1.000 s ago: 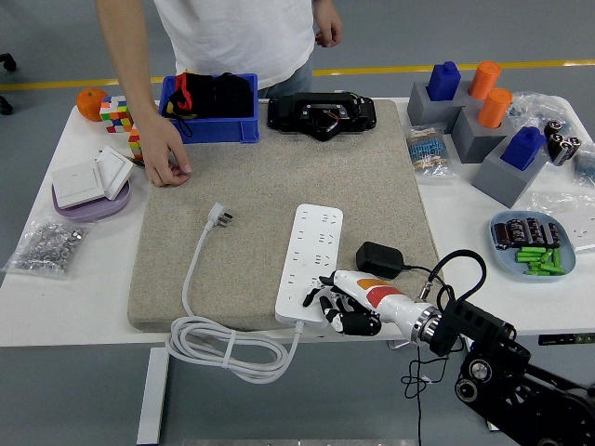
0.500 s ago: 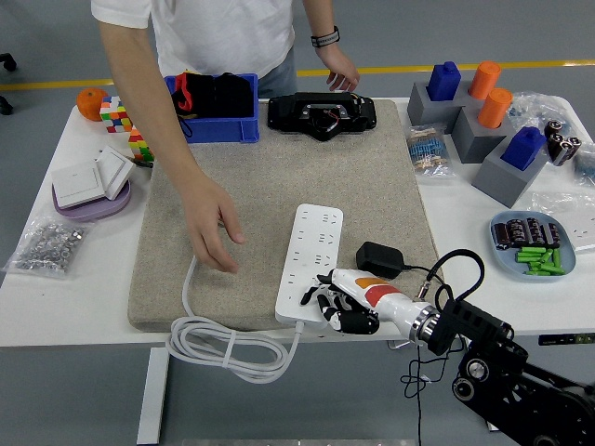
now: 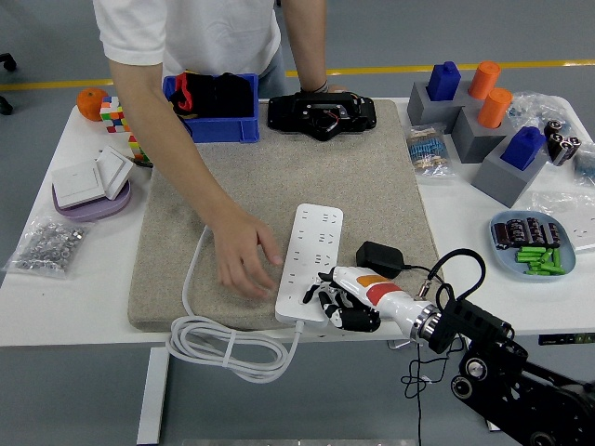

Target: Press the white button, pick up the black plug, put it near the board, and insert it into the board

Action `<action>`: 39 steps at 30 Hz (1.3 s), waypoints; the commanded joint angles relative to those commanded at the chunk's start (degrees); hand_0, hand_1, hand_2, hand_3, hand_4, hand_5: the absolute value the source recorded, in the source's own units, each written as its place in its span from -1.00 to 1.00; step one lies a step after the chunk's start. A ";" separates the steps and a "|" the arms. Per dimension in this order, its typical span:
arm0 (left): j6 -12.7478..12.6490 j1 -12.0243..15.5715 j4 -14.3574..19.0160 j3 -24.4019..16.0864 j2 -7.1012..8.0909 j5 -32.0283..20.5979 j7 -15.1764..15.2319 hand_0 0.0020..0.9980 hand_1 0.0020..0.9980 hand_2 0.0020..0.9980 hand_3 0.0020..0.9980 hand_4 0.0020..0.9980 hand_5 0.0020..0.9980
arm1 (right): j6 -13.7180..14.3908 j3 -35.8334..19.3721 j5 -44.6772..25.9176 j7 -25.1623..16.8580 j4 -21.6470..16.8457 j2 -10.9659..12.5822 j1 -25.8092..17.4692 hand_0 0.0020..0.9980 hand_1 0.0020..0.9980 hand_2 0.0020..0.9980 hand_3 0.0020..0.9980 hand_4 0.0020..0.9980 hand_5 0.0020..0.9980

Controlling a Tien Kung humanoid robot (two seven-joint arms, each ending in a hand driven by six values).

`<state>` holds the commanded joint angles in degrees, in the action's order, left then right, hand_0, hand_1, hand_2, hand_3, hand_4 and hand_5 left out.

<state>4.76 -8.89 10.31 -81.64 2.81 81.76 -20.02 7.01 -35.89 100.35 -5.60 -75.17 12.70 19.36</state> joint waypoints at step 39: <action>0.00 0.11 0.00 -0.34 -0.06 0.30 -0.02 0.55 0.42 0.33 0.47 0.29 0.09 | 2.02 2.84 4.26 -3.45 4.78 0.33 2.05 -1.00 -1.00 -0.92 0.08 -0.50 -1.00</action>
<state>4.76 -8.78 10.31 -81.98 2.75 82.05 -20.04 9.02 -33.05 104.61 -9.04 -70.38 13.03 21.42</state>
